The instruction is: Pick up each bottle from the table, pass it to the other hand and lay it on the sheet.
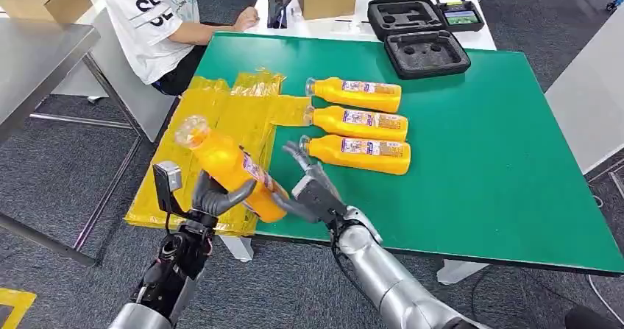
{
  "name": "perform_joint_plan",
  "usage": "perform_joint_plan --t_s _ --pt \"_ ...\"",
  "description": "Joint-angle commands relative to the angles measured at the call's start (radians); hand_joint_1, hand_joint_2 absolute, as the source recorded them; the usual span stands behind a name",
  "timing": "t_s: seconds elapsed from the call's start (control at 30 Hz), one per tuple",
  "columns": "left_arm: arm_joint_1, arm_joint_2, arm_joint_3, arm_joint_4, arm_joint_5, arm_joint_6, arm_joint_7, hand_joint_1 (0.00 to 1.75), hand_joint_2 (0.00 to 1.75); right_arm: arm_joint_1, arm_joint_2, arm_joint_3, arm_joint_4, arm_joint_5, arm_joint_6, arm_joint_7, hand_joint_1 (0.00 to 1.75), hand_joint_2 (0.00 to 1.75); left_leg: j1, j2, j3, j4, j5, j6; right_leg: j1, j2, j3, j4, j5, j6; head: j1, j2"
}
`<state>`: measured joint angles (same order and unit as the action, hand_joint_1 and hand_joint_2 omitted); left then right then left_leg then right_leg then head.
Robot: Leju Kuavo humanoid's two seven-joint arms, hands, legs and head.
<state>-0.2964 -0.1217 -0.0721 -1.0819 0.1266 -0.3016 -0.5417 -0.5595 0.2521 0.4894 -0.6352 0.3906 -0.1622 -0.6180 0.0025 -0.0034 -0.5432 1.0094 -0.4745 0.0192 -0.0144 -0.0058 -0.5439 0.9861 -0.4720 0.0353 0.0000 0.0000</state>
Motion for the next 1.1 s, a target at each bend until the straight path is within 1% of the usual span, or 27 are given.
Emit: perform_joint_plan --t_s 0.03,0.2,0.23,0.3,0.37,0.43,0.5,0.53,0.6,0.67,0.7,0.73,0.8,1.1 --pt "-0.052 0.019 0.076 -0.01 -0.141 0.231 -0.006 1.75 1.75 0.072 -0.063 -0.098 -0.229 -0.046 -0.057 -0.01 0.0 0.0 0.001 -0.001 -0.002 0.001 0.001 -0.001 0.002 -0.001 0.0 0.0 0.001 -0.001 0.0 0.0" --pt "-0.061 0.028 0.091 -0.016 -0.184 0.296 -0.005 1.75 1.75 0.107 -0.064 -0.113 -0.286 -0.073 -0.065 -0.019 0.0 0.0 0.001 -0.001 -0.002 0.001 0.001 -0.001 0.001 -0.001 -0.001 0.0 0.0 -0.001 0.0 0.0" --pt "-0.07 0.036 0.082 -0.015 -0.222 0.325 -0.003 1.75 1.75 0.117 -0.067 -0.112 -0.295 -0.078 -0.064 -0.018 0.0 0.0 0.002 -0.002 -0.002 0.001 0.001 -0.002 0.002 -0.002 -0.001 0.0 0.001 -0.002 0.0 0.0" --pt "-0.091 0.058 0.068 -0.015 -0.295 0.376 0.004 1.75 1.75 0.13 -0.067 -0.112 -0.301 -0.087 -0.058 -0.015 0.0 0.0 0.001 -0.001 -0.002 0.001 0.0 -0.001 0.001 -0.001 -0.001 0.0 0.0 -0.001 0.0 0.0" --pt "-0.12 0.069 0.062 -0.015 -0.338 0.391 0.019 1.75 1.75 0.14 -0.068 -0.113 -0.307 -0.089 -0.061 -0.014 0.0 0.0 0.002 -0.002 -0.002 0.001 0.001 -0.001 0.002 -0.002 -0.001 0.0 0.001 -0.002 0.0 0.0" --pt "-0.174 0.107 0.019 -0.011 -0.466 0.433 0.054 1.75 1.75 0.166 -0.061 -0.136 -0.335 -0.103 -0.07 -0.018 0.0 0.0 0.002 -0.003 -0.003 0.002 0.001 -0.001 0.002 -0.002 -0.001 0.001 0.001 -0.002 0.0 0.0" --pt "-0.206 0.12 0.012 -0.008 -0.496 0.432 0.08 1.75 1.75 0.184 -0.059 -0.144 -0.358 -0.111 -0.072 -0.021 0.0 0.0 0.002 -0.004 -0.003 0.002 0.001 -0.001 0.002 -0.004 -0.002 0.001 0.0 -0.001 0.0 0.0" --pt "-0.234 0.143 -0.02 0.004 -0.577 0.462 0.101 1.75 1.75 0.198 -0.052 -0.159 -0.377 -0.124 -0.085 -0.034 0.0 0.0 0.002 -0.004 -0.004 0.003 0.001 -0.002 0.003 -0.004 -0.002 0.002 0.0 -0.002 0.0 0.0" --pt "-0.268 0.158 -0.04 0.02 -0.613 0.462 0.118 1.75 1.75 0.211 -0.05 -0.165 -0.398 -0.131 -0.095 -0.046 0.0 0.0 0.002 -0.003 -0.003 0.002 0.001 -0.002 0.002 -0.003 -0.002 0.001 0.0 -0.001 0.0 0.0" --pt "-0.315 0.188 -0.102 0.068 -0.689 0.438 0.162 1.75 1.75 0.226 -0.041 -0.18 -0.426 -0.166 -0.103 -0.073 0.0 0.0 0.002 -0.003 -0.003 0.002 0.001 -0.002 0.002 -0.003 -0.002 0.002 0.0 -0.002 0.0 0.0" --pt "-0.325 0.191 -0.109 0.081 -0.704 0.439 0.167 1.75 1.75 0.227 -0.039 -0.182 -0.43 -0.172 -0.106 -0.076 0.0 0.0 0.001 -0.003 -0.003 0.002 0.001 -0.002 0.001 -0.003 -0.001 0.001 0.0 -0.001 0.0 0.0" --pt "-0.353 0.212 -0.158 0.116 -0.776 0.438 0.196 1.75 1.75 0.233 -0.034 -0.186 -0.452 -0.193 -0.11 -0.08 0.0 0.0 0.002 -0.004 -0.003 0.002 0.002 -0.002 0.002 -0.004 -0.001 0.001 0.0 -0.002 0.0 0.0" --pt "-0.373 0.212 -0.167 0.143 -0.788 0.429 0.2 1.75 1.75 0.235 -0.036 -0.179 -0.461 -0.2 -0.117 -0.08 0.0 0.0 0.001 -0.003 -0.002 0.001 0.002 -0.002 0.001 -0.002 -0.001 0.001 0.0 -0.001 0.0 0.0" --pt "-0.374 0.215 -0.178 0.148 -0.801 0.427 0.203 1.75 1.75 0.236 -0.034 -0.181 -0.472 -0.209 -0.119 -0.08 0.0 0.0 0.001 -0.001 -0.001 0.001 0.002 -0.002 0.001 0.0 0.0 0.001 0.0 -0.001 0.0 0.0"
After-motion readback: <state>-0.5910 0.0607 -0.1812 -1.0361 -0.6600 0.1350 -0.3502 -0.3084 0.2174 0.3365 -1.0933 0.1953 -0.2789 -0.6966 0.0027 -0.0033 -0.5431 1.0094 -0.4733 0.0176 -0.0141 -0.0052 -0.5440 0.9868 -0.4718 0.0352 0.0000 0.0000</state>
